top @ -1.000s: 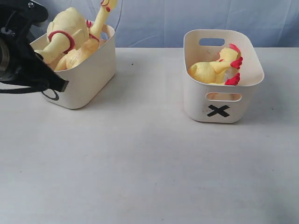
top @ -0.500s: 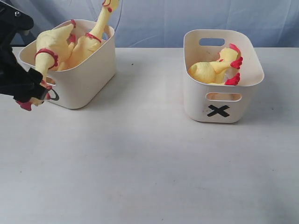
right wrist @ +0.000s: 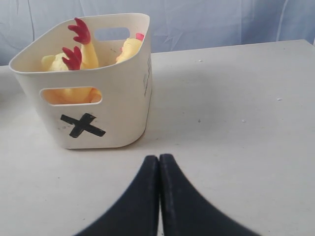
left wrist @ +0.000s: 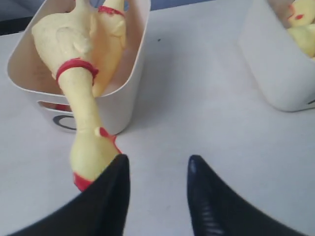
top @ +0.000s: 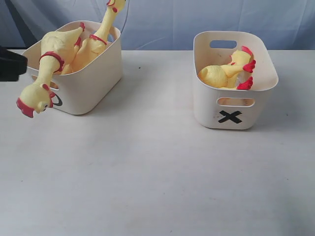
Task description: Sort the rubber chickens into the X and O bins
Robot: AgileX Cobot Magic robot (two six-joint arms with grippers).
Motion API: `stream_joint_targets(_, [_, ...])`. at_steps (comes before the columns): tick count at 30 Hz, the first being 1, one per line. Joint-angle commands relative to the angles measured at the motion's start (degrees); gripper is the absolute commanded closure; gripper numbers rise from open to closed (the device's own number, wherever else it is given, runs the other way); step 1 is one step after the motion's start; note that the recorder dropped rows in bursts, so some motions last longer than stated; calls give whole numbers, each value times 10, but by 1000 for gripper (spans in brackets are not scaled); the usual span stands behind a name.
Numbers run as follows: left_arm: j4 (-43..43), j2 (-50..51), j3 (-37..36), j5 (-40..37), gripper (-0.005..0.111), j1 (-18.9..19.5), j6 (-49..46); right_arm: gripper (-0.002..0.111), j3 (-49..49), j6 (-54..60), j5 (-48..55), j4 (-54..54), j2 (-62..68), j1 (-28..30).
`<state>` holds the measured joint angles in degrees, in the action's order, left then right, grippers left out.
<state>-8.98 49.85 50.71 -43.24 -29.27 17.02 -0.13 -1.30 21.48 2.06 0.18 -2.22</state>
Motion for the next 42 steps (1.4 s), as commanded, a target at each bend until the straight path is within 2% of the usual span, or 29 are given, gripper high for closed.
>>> stream_joint_targets(1, [71, -71, 3, -21, 93, -5, -44, 108, 1, 1, -7, 0, -2, -2])
stream_joint_targets(2, [90, -90, 3, -21, 102, -5, -83, 108, 1, 1, -7, 0, -2, -2])
stream_joint_targets(3, [109, -102, 3, -19, 107, -5, -116, 108, 1, 1, -7, 0, -2, -2])
stream_joint_targets(6, [201, -142, 3, 1, 106, -5, -227, 108, 1, 1, -6, 1, -2, -2])
stream_joint_targets(8, [255, -157, 3, 18, 106, -5, -238, 108, 1, 1, -6, 1, -2, -2])
stream_joint_targets(11, [292, -170, 3, 16, 106, -5, -233, 108, 1, 1, -6, 1, -2, -2])
stream_joint_targets(24, [204, -190, 3, 17, 106, -5, -235, 108, 1, 1, -6, 1, -2, -2])
stream_joint_targets(27, [200, -220, -6, 17, 106, 13, -235, 108, 1, 1, -7, 0, -2, -2])
stream_joint_targets(32, [200, -323, -44, 51, 106, 86, -235, 108, 1, 1, -7, 0, -2, -2])
stream_joint_targets(36, [152, -396, -81, 103, 106, 179, -235, 108, 1, 1, -7, 0, -2, -2])
stream_joint_targets(39, [148, -433, -105, 124, 106, 256, -235, 108, 1, 1, -7, 0, -2, -2])
stream_joint_targets(42, [149, -460, -141, 148, 106, 316, -235, 108, 1, 1, -7, 0, -2, -2])
